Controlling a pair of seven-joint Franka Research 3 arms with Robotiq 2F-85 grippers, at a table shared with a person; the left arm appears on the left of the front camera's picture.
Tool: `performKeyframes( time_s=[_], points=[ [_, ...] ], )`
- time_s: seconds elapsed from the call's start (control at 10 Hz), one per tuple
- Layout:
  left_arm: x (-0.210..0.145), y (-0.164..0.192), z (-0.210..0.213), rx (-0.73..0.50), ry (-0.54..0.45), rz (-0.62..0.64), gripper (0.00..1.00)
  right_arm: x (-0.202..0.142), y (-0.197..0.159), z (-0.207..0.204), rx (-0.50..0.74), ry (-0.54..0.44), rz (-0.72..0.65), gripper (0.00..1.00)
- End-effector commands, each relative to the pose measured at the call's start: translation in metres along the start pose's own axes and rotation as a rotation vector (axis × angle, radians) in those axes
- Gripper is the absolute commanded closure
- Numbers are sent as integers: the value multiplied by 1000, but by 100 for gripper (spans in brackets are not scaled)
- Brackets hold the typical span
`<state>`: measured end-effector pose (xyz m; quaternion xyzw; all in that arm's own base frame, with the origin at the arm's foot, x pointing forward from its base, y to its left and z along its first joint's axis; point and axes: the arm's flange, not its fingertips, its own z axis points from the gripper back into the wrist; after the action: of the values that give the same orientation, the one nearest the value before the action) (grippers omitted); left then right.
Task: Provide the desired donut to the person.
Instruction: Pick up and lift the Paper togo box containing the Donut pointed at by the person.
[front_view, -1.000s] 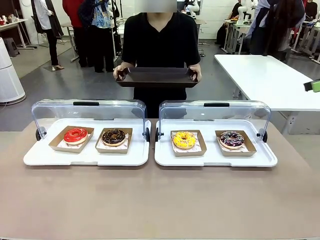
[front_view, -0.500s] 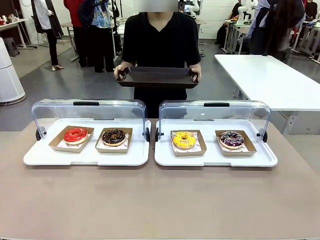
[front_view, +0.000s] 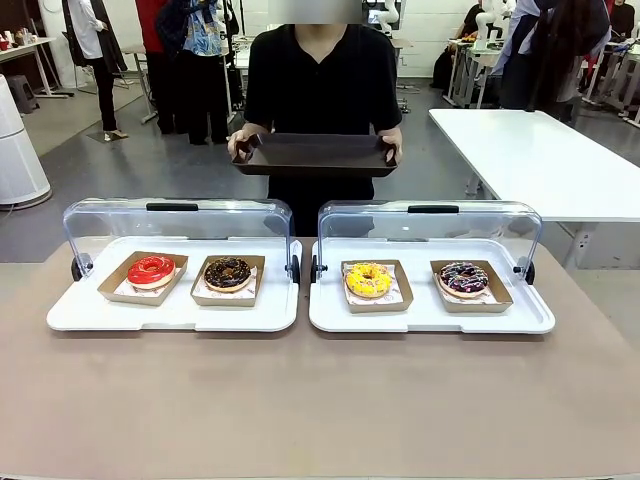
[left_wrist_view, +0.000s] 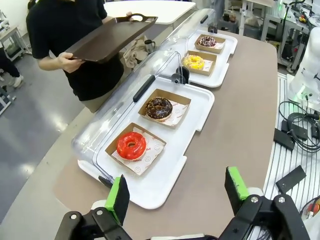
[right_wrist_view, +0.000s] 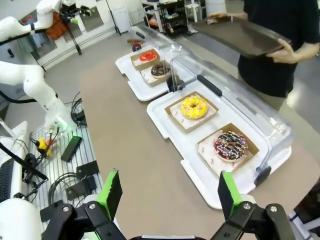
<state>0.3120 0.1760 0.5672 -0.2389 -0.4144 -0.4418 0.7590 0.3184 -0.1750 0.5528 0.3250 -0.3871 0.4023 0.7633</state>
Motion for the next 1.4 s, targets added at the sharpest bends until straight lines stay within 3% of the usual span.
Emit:
performKeyframes(
  time_s=[0.0,1.3],
  points=[
    [-5,2,4,3,-16,5,0,-6,-2,3,14,-21,-15,0],
    [-5,2,4,3,-16,5,0,-6,-2,3,14,-21,-15,0]
  ],
)
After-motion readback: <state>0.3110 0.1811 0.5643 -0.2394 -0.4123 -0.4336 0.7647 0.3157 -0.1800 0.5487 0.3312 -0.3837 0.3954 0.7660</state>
